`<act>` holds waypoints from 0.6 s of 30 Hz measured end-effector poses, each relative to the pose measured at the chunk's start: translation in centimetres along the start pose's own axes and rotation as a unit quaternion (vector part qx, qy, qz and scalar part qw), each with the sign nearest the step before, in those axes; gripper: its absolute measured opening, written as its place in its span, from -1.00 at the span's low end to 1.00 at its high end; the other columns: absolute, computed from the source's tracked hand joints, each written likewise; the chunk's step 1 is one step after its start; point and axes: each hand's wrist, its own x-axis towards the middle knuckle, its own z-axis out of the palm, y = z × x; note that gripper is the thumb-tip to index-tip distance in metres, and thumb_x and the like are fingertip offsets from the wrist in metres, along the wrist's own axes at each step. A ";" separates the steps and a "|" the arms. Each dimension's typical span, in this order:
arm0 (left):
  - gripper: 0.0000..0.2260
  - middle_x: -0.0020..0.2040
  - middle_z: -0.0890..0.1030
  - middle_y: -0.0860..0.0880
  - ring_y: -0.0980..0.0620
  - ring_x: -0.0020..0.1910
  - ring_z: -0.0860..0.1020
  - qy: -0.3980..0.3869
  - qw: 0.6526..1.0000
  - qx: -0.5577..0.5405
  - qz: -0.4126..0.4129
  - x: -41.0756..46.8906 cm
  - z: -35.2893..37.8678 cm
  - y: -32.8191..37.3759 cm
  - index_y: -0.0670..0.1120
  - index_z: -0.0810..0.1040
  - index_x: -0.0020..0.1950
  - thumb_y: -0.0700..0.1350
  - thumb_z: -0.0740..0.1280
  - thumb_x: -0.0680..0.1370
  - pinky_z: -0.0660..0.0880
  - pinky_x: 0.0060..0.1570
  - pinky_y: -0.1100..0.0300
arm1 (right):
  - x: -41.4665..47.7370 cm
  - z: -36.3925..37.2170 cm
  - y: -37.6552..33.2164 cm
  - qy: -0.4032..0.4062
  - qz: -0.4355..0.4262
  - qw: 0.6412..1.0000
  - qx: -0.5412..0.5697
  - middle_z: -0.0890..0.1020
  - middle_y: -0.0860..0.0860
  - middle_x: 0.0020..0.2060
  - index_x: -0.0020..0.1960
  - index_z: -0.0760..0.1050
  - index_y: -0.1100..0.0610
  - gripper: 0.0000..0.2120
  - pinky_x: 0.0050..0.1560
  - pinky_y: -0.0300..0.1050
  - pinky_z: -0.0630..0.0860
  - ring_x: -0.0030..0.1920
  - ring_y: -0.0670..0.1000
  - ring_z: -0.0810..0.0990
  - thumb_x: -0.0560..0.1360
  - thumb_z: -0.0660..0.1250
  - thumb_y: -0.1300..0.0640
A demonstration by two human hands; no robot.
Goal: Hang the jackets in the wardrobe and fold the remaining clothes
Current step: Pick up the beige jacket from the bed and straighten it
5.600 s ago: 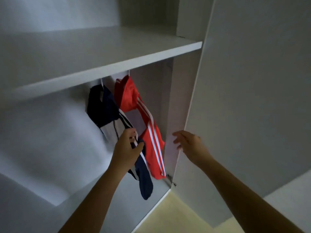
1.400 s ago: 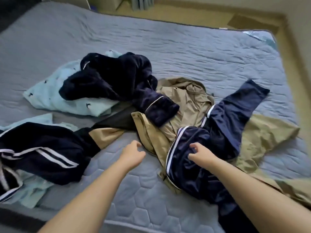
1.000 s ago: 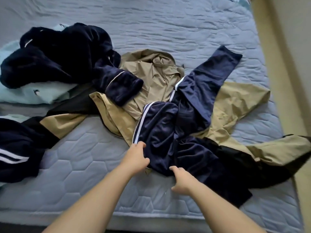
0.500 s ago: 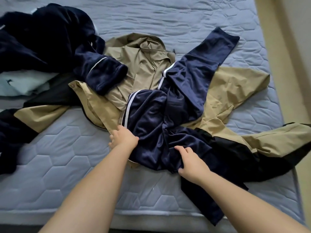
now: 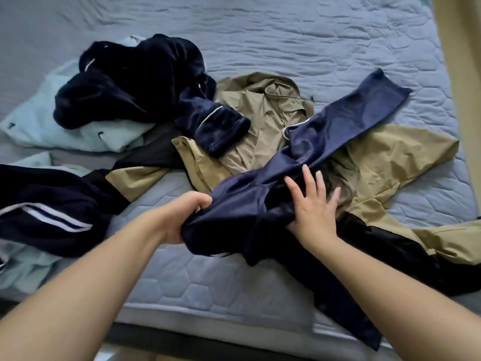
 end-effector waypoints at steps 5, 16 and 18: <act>-0.89 -0.42 0.50 -0.05 0.00 -0.43 0.47 0.104 0.976 -0.108 0.160 -5.4 -11.0 0.5 -0.08 0.47 -0.34 -0.24 0.19 0.23 0.36 -0.43 0.28 | 1.7 -1.3 -9.3 -0.050 0.080 0.965 0.245 0.59 0.13 0.18 0.11 0.52 0.07 -0.78 0.32 0.20 0.26 0.25 0.21 0.48 0.56 0.15 0.13; -0.45 0.07 0.56 0.16 0.31 0.00 0.55 0.073 0.961 0.116 0.238 -4.1 -19.2 -10.0 0.16 0.34 0.19 -0.32 0.42 0.37 0.46 -0.08 0.42 | -3.0 -4.6 -29.6 -0.094 -0.259 0.918 0.285 0.60 0.11 -0.27 -0.22 0.44 0.22 -0.79 -0.17 -0.02 0.38 -0.20 0.15 0.56 0.48 0.28 0.09; -0.67 -0.09 0.60 0.12 0.16 -0.09 0.56 0.153 0.945 0.124 0.262 -3.0 -18.4 -10.0 0.12 0.46 -0.01 -0.21 0.40 0.33 0.44 -0.14 0.37 | -2.8 -3.9 -28.1 -0.047 -0.339 0.916 0.212 0.59 0.13 -0.26 -0.27 0.44 0.15 -0.84 -0.20 -0.05 0.34 -0.21 0.19 0.55 0.42 0.34 0.10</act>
